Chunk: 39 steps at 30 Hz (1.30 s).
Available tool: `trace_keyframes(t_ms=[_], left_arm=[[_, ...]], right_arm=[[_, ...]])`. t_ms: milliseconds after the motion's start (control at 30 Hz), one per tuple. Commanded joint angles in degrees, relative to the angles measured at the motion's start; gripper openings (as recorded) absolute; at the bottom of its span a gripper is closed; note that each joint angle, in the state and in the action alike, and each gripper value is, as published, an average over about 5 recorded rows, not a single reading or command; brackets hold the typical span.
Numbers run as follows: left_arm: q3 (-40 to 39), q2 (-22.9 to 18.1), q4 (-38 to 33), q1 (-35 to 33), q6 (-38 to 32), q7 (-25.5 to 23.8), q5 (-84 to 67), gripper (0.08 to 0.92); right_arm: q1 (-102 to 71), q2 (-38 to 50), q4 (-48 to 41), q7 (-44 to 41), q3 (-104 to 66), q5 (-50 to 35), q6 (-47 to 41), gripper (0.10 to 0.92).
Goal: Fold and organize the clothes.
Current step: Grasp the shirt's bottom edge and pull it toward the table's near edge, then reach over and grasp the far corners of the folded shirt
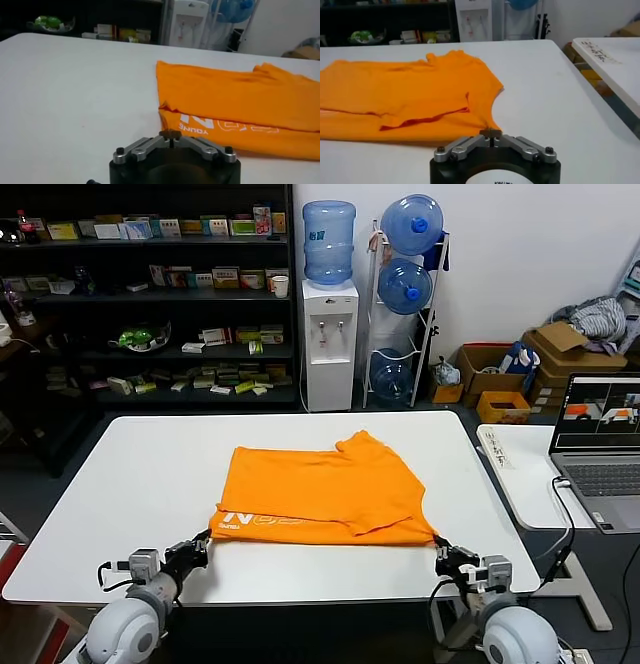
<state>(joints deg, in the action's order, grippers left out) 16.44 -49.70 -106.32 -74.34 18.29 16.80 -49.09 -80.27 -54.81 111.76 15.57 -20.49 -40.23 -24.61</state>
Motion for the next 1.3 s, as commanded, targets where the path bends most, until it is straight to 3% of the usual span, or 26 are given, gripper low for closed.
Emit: trace_keyframes(t_ms=[33,300,533,667,800,967,1167,1300], left_arm=[[2.01,7.74,-13.34,-13.55,2.21,7.90,-9.19,0.091],[2.81,7.74,-20.29,-21.68,2.99,12.22,-9.39,0.091],[3.82,7.47,-20.34,-21.84,4.50,12.90,-8.81,0.091],[4.93,8.37,-20.91,-19.35,5.35,13.34,-10.15,0.132],[7.40,10.68,-20.35,-15.27,5.71,12.63,-11.53,0.242],[6.16,11.35,-10.04,-0.96,1.37,5.09,-7.17,0.398],[-5.42,3.93,13.06,24.35,-1.99,-5.27,-6.27,0.589],[-11.84,0.53,22.49,32.84,-1.80,-8.74,-8.63,0.710]], right_arm=[[-12.71,2.83,10.24,3.72,-3.80,-2.60,-2.22,0.125],[-18.94,3.05,13.55,6.38,-6.58,-2.74,-4.00,0.125],[-17.00,2.48,12.84,7.32,-6.47,-1.96,-3.92,0.133],[-13.15,3.46,13.50,6.74,-6.90,-2.49,-2.97,0.224],[-5.55,6.16,13.59,5.79,-7.54,-5.83,-1.68,0.337],[13.99,7.65,4.77,6.38,-0.37,-10.37,-1.73,0.484],[40.73,-1.93,-16.66,8.10,16.16,-11.46,-2.56,0.657],[49.44,-10.09,-31.18,6.05,20.97,-8.04,-2.74,0.766]])
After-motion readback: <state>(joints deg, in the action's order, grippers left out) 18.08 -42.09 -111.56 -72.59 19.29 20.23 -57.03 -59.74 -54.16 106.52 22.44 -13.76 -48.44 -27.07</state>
